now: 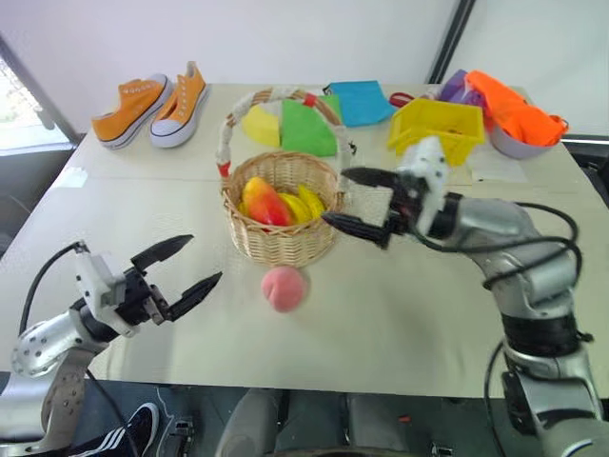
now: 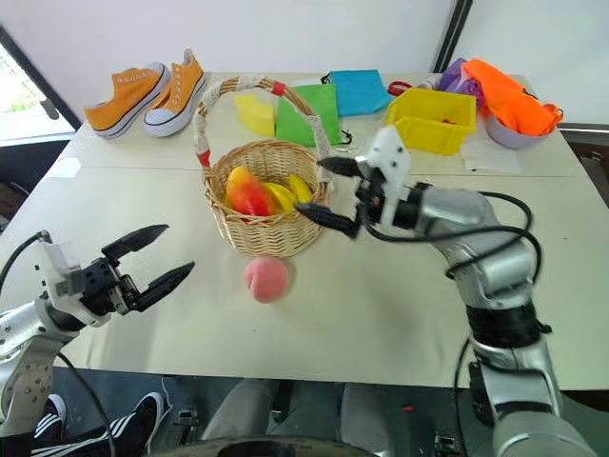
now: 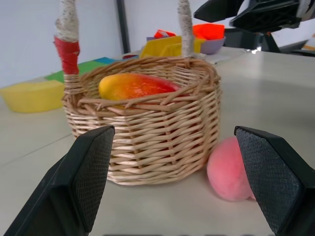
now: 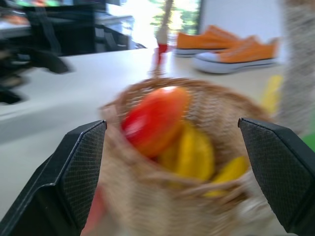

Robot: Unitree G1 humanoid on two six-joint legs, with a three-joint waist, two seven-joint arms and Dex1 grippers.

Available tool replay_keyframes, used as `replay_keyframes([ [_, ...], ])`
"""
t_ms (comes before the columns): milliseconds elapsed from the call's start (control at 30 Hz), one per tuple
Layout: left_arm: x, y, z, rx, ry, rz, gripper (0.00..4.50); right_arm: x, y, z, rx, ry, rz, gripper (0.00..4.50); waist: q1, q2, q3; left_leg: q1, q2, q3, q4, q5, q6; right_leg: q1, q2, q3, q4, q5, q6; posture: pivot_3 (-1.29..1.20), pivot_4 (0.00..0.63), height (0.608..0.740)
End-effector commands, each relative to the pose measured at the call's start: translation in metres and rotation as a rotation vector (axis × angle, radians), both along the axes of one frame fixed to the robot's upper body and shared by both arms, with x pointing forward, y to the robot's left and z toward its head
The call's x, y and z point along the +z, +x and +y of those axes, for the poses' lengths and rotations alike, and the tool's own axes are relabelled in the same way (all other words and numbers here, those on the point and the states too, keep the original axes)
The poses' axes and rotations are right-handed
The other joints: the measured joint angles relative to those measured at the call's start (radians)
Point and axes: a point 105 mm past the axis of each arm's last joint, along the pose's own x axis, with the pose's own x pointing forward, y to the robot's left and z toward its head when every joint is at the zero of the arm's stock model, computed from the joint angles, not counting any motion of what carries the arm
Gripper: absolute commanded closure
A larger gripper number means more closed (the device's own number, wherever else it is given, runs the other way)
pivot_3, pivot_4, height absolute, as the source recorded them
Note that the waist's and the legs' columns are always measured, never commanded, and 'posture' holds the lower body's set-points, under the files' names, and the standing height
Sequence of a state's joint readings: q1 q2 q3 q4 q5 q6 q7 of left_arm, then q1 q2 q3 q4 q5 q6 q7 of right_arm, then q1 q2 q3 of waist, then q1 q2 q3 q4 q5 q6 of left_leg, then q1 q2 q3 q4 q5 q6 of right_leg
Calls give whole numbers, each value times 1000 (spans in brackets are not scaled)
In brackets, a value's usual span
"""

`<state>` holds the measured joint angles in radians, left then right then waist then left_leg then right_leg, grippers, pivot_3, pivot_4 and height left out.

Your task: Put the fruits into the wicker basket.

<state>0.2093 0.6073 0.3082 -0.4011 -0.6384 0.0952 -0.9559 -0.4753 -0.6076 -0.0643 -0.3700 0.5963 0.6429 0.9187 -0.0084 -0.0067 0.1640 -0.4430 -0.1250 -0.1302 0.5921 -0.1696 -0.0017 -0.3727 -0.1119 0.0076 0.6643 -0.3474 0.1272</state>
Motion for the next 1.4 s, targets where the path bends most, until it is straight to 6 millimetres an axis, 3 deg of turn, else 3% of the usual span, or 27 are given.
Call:
replay_keyframes([
  [33, 0, -3, -37, -111, -40, 36, 310, -2, -19, -38, 13, -117, -99, 37, 9, 0, 0, 0, -1, 0, 0, 0, 1, 1, -1, 0, 0, 0, 0, 0, 150, 740],
  [133, -15, 5, -51, -100, -12, 91, 310, -18, -24, -53, 5, -204, -77, 37, 12, 0, 0, 0, -2, 2, 4, -1, 2, 3, -1, 0, -1, 0, 0, 0, 150, 740],
  [300, -26, 14, -72, -109, -26, 138, 310, -20, -35, -58, 20, -232, -126, 37, -6, 0, 0, 1, 1, 4, 3, -1, 2, 5, 0, 2, 2, 0, 0, 0, 150, 740],
  [433, -32, 20, -74, -90, -20, 146, 310, -22, -35, -54, 10, -219, -124, 37, -4, 0, 0, 1, 1, 4, 3, -1, 2, 4, 0, 2, 1, 0, 0, 0, 150, 740],
  [533, -47, 26, -71, -53, 34, 194, 310, -21, -33, -52, -6, -199, -126, 37, -1, 0, 0, 1, 1, 4, 4, -1, 2, 2, 0, 2, 0, 0, 0, 0, 150, 740],
  [733, -64, 24, -74, -79, 62, 257, 310, -24, -32, -52, -6, -210, -114, 37, -2, 0, 0, 1, 0, 4, 4, -1, 2, 2, 0, 2, 0, 0, 0, 0, 150, 740],
  [1267, -80, 27, -89, -125, 60, 319, 310, -20, -26, -44, -5, -196, -136, 37, 3, 1, -1, 1, 0, 3, 5, -1, 2, 3, -1, 2, 0, 0, 0, 0, 150, 740],
  [1400, -77, 23, -86, -123, 72, 304, 1482, -20, -27, -44, -4, -200, -135, 0, 4, 1, -1, 1, 0, 3, 5, -1, 2, 3, -1, 2, 0, 0, 0, 0, 150, 740],
])
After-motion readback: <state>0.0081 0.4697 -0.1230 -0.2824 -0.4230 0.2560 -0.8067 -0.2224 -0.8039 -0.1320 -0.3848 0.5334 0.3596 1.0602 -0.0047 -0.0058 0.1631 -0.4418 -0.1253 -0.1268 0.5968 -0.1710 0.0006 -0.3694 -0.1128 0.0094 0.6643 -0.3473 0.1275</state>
